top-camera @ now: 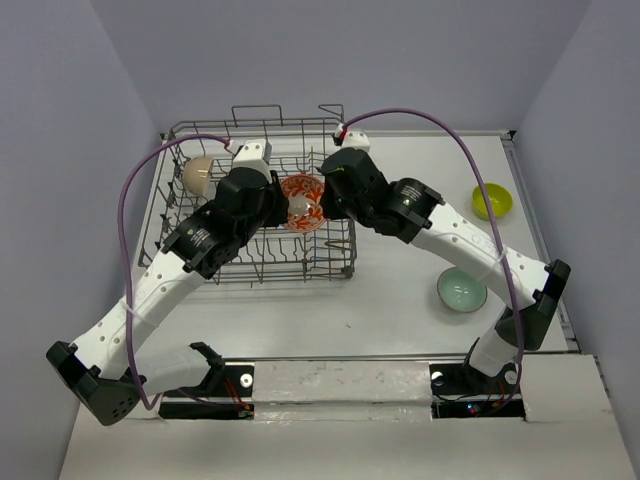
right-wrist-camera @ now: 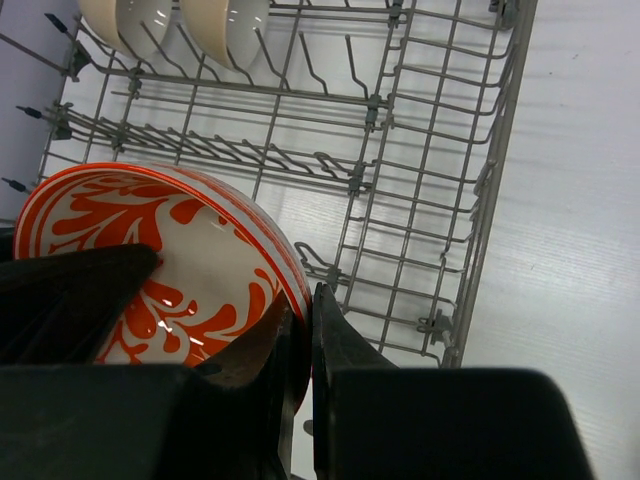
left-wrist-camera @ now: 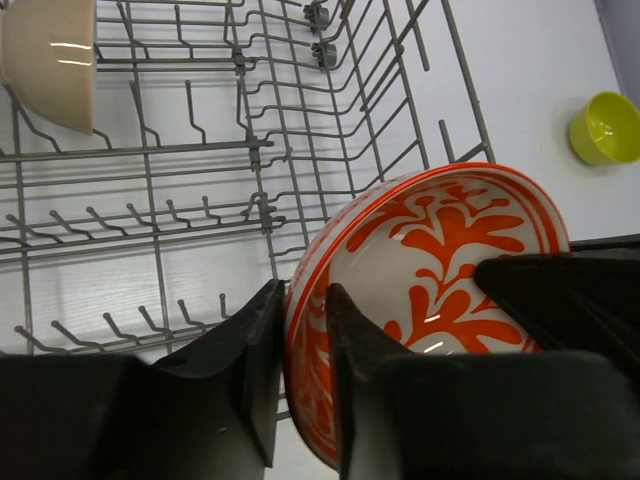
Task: Load the bowls into the dish rack
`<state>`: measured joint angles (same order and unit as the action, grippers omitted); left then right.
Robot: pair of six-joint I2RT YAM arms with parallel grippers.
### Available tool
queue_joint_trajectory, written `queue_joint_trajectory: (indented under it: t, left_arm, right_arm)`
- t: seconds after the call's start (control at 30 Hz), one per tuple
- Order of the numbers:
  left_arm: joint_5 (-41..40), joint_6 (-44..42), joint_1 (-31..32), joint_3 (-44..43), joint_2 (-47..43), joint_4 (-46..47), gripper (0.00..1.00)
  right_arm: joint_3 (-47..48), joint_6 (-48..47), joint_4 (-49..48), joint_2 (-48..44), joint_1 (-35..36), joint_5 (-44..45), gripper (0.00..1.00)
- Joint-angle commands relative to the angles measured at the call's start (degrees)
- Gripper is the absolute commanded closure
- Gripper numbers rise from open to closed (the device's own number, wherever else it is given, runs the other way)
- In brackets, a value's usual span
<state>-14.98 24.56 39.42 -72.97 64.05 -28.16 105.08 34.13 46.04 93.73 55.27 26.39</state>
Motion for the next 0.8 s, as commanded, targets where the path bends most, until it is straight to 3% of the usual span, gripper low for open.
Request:
queue_joint_trajectory:
  t: [0.0, 0.17, 0.27, 0.4, 0.5, 0.6, 0.77]
  left_arm:
    - [-1.71, 0.05, 0.22, -0.77, -1.83, 0.48, 0.71]
    - [-3.21, -0.21, 0.22, -0.77, -1.21, -0.58, 0.99]
    - [-4.52, -0.21, 0.31, -0.24, -1.12, -0.58, 1.0]
    - [-8.29, -0.39, 0.22, -0.68, -2.35, -1.54, 1.0]
    - [-13.22, -0.47, 0.22, -1.64, -3.84, -3.21, 1.0]
    - [-19.37, -0.47, 0.13, -2.0, -5.34, -4.44, 1.0]
    - [-29.72, -1.88, -3.11, -1.91, -6.05, -6.73, 1.0]
  right_arm:
    - [2.5, -0.12, -4.12, -0.66, 0.63, 2.87, 0.99]
    - [3.03, -0.64, -4.38, 0.39, 1.16, 2.88, 0.99]
    - [3.38, -0.99, -4.56, 0.75, 1.16, 2.52, 0.97]
    - [3.12, -1.7, -4.73, 0.31, 1.16, 2.61, 0.56]
    - [1.89, -2.31, -5.43, -1.7, 1.16, 3.31, 0.38]
    - [0.05, -2.66, -5.96, -3.81, 1.16, 3.84, 0.32]
    - [-4.43, -3.1, -6.58, -9.53, 1.16, 5.07, 0.3]
